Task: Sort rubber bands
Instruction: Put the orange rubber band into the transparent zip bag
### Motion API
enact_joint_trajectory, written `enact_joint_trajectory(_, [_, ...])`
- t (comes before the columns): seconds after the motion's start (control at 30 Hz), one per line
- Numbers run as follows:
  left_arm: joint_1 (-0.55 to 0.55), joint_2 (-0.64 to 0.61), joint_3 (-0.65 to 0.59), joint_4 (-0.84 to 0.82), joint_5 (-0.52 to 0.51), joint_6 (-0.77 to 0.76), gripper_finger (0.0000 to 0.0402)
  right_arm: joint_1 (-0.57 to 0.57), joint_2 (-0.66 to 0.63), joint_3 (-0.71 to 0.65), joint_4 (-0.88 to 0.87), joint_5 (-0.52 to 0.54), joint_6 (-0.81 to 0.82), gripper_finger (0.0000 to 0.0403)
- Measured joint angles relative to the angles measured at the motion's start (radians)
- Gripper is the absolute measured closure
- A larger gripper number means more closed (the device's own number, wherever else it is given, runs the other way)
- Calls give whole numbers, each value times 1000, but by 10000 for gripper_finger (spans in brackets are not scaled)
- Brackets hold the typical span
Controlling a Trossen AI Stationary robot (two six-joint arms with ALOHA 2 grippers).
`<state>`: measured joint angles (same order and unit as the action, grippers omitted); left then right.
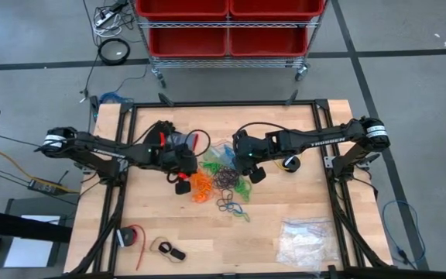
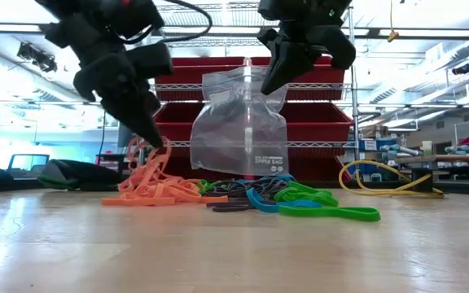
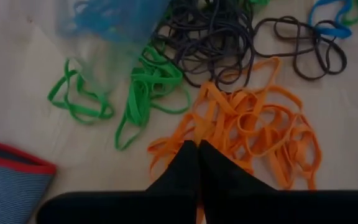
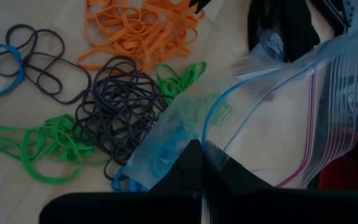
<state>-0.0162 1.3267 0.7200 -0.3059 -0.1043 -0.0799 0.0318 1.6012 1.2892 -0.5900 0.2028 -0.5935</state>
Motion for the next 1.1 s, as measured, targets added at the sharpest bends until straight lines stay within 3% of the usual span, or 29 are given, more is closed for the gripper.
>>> enact_joint_trajectory(0.27, [-20,-47,128,-81,52,-4,397,7,0,0,-2,0,1,403])
enact_joint_trajectory(0.4, [-19,-68,163,-163,-31,-19,395,8,0,0,0,0,4,403])
enact_joint_trajectory(0.5, [-18,-65,170,-205,162,-26,395,8,1,0,1,1,11,403])
enact_joint_trajectory(0.53, [-23,-50,168,-242,173,-30,395,8,1,0,3,1,11,403])
enact_joint_trajectory(0.6, [-23,-37,158,-280,60,-109,395,9,1,-1,3,2,10,403])
enact_joint_trajectory(0.8, [-26,-42,129,-162,196,-138,395,9,1,-2,25,-4,2,403])
enact_joint_trajectory(0.9, [-30,-42,118,-89,178,-144,395,9,1,-3,26,-9,2,403])
enact_joint_trajectory(0.97, [-30,-43,107,-112,223,-138,394,9,1,-3,30,-14,2,403])
enact_joint_trajectory(1.1, [-27,-42,79,-107,203,-161,394,10,1,-3,29,-15,1,403])
